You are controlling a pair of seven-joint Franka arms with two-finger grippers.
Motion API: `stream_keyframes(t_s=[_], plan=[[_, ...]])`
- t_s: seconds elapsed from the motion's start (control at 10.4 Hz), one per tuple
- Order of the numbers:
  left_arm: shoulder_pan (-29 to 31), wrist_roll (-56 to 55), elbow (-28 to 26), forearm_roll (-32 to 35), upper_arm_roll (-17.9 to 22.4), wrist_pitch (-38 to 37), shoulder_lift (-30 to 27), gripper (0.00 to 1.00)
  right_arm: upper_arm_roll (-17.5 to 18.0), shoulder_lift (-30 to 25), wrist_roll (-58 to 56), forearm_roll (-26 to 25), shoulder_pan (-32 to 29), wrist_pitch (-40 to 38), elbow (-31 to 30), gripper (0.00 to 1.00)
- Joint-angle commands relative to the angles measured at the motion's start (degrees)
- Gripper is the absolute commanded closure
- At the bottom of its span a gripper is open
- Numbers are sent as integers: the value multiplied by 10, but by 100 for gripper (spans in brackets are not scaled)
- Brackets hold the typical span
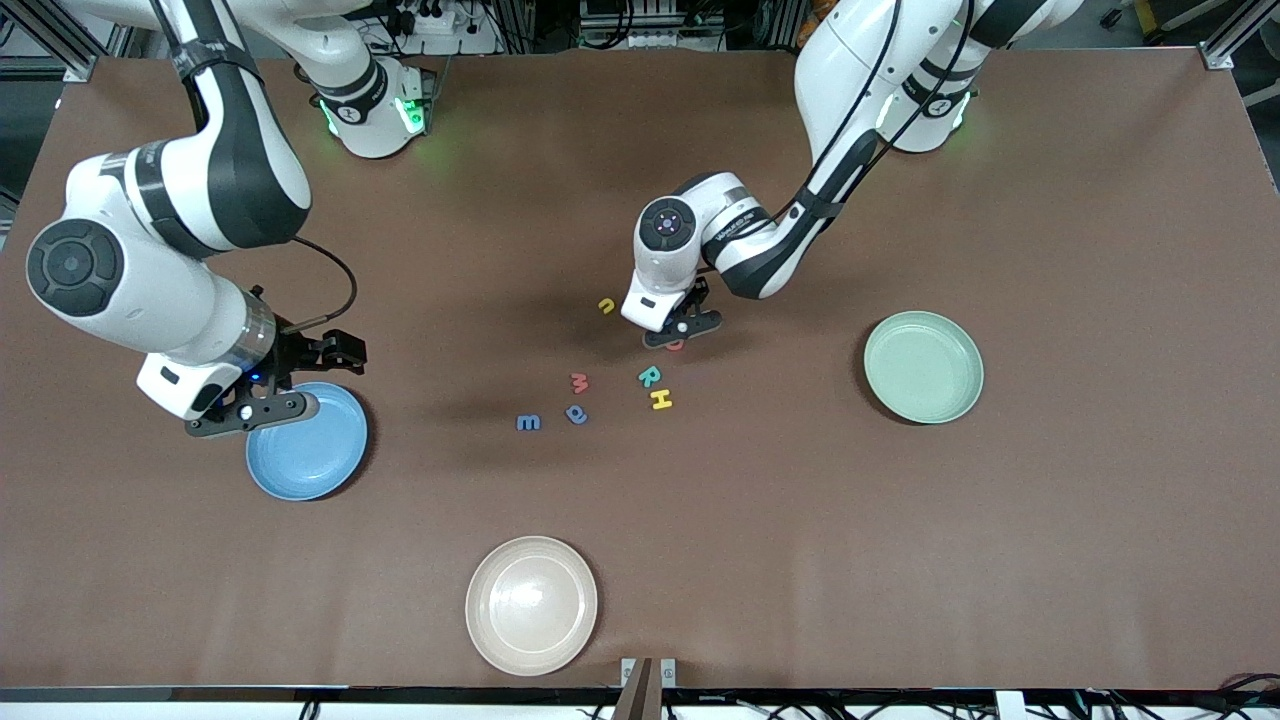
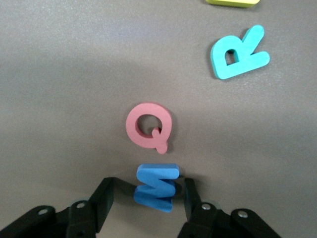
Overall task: Sort upper and lower case letters into plates
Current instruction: 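Lower the left gripper and grasp the blue W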
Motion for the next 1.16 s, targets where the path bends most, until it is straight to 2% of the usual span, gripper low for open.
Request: stream_keyframes(t_s=[0.0,0.1,0.39,0.48,0.77,1.06], plan=[[-1,-19,-6,11,-1,4,-4,58,0,21,23,-2,7,27,2,0],[0,-19,-6,11,-1,4,-4,60,0,35,35,-1,13,45,2,0],[1,-15,-4,12,-1,4,-4,80,0,79,113,0,36,103,2,0],[3,-13,-3,12,-1,4,-4,83,0,91,149,1,44,112,3,0],[12,-11,1,12,-1,-6,-13,87,0,108,173,1,54,112,3,0],[27,14,10,10,-2,-56,-37,90,0,123,173,1,62,121,5,0]])
